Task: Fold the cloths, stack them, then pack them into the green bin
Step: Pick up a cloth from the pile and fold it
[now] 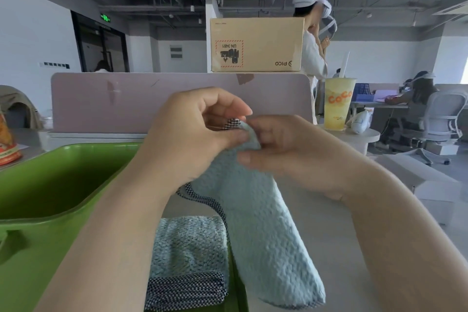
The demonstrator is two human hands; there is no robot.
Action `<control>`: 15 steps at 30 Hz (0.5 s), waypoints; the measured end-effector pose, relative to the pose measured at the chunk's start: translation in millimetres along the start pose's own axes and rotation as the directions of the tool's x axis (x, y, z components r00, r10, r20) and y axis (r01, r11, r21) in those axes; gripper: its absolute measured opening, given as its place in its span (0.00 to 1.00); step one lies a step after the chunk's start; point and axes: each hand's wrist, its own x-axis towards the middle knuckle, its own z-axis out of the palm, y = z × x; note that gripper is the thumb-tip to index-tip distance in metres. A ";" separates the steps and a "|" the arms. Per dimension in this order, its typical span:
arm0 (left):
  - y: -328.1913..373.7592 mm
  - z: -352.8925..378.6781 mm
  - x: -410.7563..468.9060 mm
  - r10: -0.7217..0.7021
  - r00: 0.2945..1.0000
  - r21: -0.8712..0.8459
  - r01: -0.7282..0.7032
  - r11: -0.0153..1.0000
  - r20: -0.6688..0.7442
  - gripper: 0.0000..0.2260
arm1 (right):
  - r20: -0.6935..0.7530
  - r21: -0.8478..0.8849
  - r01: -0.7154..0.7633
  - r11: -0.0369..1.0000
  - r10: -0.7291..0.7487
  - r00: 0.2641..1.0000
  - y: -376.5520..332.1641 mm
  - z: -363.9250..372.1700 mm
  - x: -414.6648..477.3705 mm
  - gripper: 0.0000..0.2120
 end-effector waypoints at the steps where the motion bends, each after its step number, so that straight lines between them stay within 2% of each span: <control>1: 0.4 0.0 -0.4 -0.006 1.000 -0.023 0.006 1.000 -0.008 0.14 | -0.067 -0.053 0.007 0.999 -0.010 0.998 1.7 2.1 2.9 0.07; 2: 1.2 -0.4 -1.1 -0.020 1.000 -0.049 0.019 0.999 -0.008 0.13 | -0.125 -0.080 0.007 0.997 -0.017 0.992 5.3 1.8 4.8 0.04; 4: 1.2 -1.6 -2.8 -0.089 0.995 -0.075 0.091 0.993 0.039 0.10 | -0.207 -0.031 0.004 1.000 -0.010 0.978 9.4 -1.8 4.5 0.03; 7: -3.5 -5.7 -5.1 -0.240 0.957 0.070 0.231 0.970 0.166 0.17 | -0.300 0.121 0.001 0.993 0.036 0.953 11.8 -11.5 1.7 0.06; 8: -4.2 -7.4 -5.5 -0.264 0.946 0.091 0.251 0.964 0.189 0.16 | -0.309 0.147 0.008 0.989 0.038 0.950 12.0 -14.9 0.5 0.06; 11: -5.2 -11.5 -5.6 -0.284 0.940 0.058 0.278 0.959 0.187 0.06 | -0.313 0.158 -0.013 0.987 0.063 0.948 15.4 -25.3 -3.5 0.08; 14: -5.3 -11.5 -4.1 -0.258 0.956 0.001 0.261 0.965 0.136 0.04 | -0.313 0.139 -0.027 0.990 0.070 0.947 18.7 -32.0 -6.2 0.08; 15: -4.3 -10.7 -3.7 -0.242 0.963 -0.017 0.246 0.969 0.122 0.04 | -0.320 0.115 -0.032 0.993 0.068 0.945 19.2 -32.3 -5.8 0.12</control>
